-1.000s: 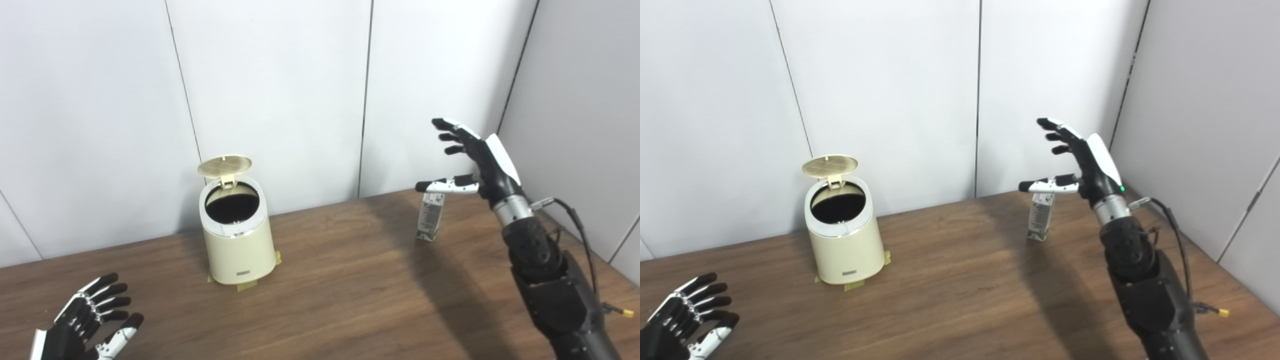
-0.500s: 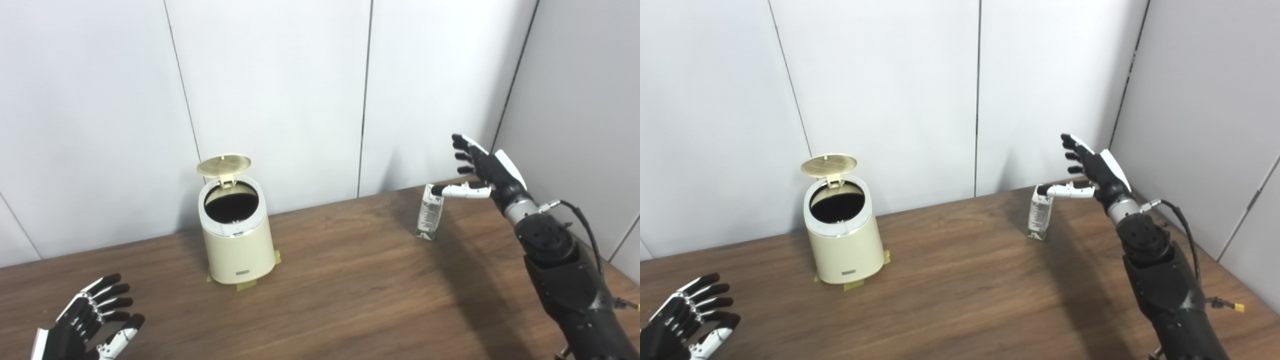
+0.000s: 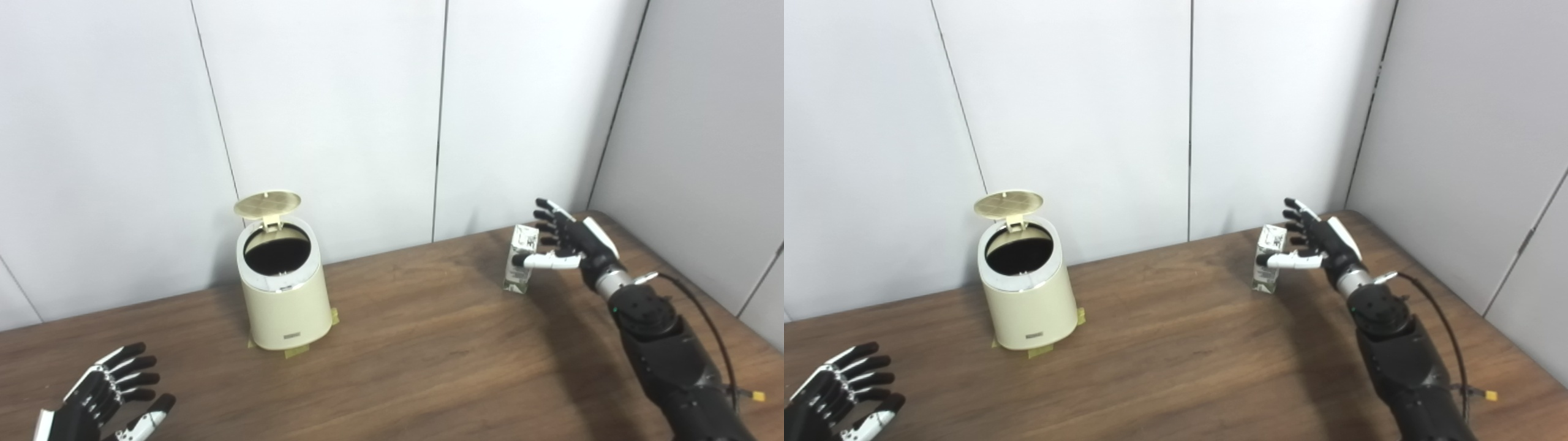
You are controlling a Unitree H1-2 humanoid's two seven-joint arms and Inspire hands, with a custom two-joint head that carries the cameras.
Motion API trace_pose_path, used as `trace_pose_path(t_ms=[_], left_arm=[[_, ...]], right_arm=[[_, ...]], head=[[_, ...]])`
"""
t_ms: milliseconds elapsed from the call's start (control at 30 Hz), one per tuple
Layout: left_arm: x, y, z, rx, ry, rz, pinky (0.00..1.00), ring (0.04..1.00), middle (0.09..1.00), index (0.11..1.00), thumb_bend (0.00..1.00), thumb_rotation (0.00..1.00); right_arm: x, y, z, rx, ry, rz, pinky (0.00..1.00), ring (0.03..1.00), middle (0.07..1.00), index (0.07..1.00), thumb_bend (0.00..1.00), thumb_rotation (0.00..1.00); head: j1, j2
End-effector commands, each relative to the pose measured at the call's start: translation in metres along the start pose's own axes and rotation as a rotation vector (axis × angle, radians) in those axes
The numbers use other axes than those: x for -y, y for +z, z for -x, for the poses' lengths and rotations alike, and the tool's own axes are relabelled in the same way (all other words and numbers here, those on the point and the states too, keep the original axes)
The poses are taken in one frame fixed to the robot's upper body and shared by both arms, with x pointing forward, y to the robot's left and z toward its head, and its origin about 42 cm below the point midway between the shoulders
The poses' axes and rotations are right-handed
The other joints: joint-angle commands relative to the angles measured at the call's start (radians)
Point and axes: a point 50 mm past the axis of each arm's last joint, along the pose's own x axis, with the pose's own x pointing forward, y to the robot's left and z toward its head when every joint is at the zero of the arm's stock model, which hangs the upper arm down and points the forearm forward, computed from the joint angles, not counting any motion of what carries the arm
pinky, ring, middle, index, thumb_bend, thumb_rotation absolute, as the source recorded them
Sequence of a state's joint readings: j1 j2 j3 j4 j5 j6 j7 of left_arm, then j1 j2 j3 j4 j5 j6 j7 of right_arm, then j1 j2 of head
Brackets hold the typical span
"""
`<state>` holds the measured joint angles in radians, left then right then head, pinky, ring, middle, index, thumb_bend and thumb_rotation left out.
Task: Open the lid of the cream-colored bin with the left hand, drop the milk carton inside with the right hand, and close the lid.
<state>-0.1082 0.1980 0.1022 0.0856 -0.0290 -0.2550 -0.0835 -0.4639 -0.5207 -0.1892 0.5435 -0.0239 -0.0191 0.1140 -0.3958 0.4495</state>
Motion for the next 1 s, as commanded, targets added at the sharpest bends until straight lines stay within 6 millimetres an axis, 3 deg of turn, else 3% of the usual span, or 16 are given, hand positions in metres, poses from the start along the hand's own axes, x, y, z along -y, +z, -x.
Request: trace_pose_path(t_ms=[0,133,467,967], left_arm=[[-0.004,0.012,-0.007,0.051,0.000,-0.022,0.59,0.654,0.710,0.756,0.63,0.04],[-0.003,0.013,-0.006,0.044,-0.006,-0.015,0.59,0.654,0.711,0.760,0.63,0.00],[-0.003,0.016,-0.005,0.051,-0.010,-0.022,0.57,0.651,0.716,0.761,0.60,0.00],[-0.006,0.015,-0.004,0.056,-0.026,-0.017,0.55,0.641,0.714,0.760,0.63,0.02]], right_arm=[[0.014,0.031,-0.014,0.110,-0.028,0.012,0.89,0.927,0.954,0.959,0.83,0.16],[0.004,0.024,-0.015,0.091,-0.016,-0.024,0.86,0.923,0.963,0.952,0.86,0.17],[-0.017,0.010,-0.012,0.089,-0.063,-0.003,0.78,0.814,0.845,0.841,0.81,0.07],[-0.021,-0.005,-0.012,0.092,-0.165,0.039,0.57,0.645,0.709,0.721,0.79,0.07]], head=[[-0.001,0.001],[-0.003,0.004],[0.002,0.012],[-0.005,0.024]])
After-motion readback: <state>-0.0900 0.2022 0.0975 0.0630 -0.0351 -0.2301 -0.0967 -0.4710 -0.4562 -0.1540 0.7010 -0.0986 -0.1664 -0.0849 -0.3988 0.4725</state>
